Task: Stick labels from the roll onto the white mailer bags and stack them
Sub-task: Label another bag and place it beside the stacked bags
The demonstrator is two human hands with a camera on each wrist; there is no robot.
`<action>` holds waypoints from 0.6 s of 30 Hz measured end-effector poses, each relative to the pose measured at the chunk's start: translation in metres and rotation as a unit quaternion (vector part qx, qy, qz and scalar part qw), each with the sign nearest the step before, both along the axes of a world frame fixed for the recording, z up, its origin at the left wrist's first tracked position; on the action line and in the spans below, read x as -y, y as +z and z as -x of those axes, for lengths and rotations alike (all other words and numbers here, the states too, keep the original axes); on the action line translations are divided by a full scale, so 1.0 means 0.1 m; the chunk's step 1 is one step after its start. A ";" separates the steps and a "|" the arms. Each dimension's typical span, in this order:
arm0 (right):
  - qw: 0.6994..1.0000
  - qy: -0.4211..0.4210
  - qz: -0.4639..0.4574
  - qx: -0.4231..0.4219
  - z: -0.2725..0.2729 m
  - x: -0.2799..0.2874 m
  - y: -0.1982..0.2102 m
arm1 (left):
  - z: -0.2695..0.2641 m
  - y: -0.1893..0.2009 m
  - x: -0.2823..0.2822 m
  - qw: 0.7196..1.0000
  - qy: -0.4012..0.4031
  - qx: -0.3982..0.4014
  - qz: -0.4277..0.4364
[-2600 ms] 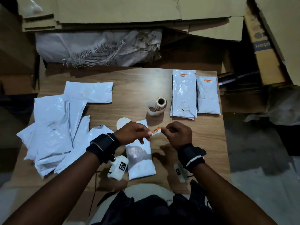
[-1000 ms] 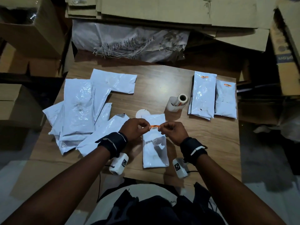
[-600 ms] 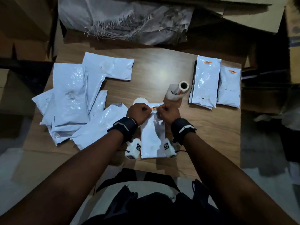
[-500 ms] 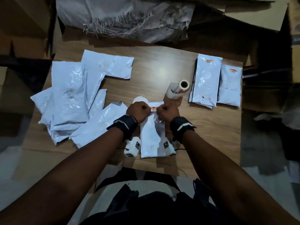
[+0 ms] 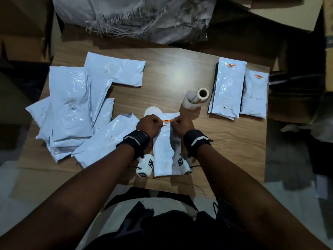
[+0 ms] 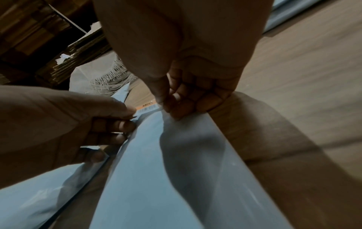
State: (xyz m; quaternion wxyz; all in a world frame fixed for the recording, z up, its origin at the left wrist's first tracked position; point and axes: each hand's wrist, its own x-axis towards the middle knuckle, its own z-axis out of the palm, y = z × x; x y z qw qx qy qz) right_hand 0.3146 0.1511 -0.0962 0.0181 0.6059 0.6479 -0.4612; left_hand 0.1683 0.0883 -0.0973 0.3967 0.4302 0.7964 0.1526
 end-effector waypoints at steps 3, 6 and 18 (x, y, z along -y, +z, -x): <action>1.000 0.002 -0.006 0.004 0.00 -0.01 -0.02 | 0.00 -0.01 -0.01 1.000 0.011 0.006 0.002; 1.000 0.009 -0.003 0.005 0.02 -0.02 0.00 | 0.00 -0.02 -0.01 1.000 0.013 0.013 0.002; 1.000 -0.006 0.016 0.011 0.05 -0.01 0.02 | -0.02 -0.01 0.01 0.999 0.034 0.008 -0.006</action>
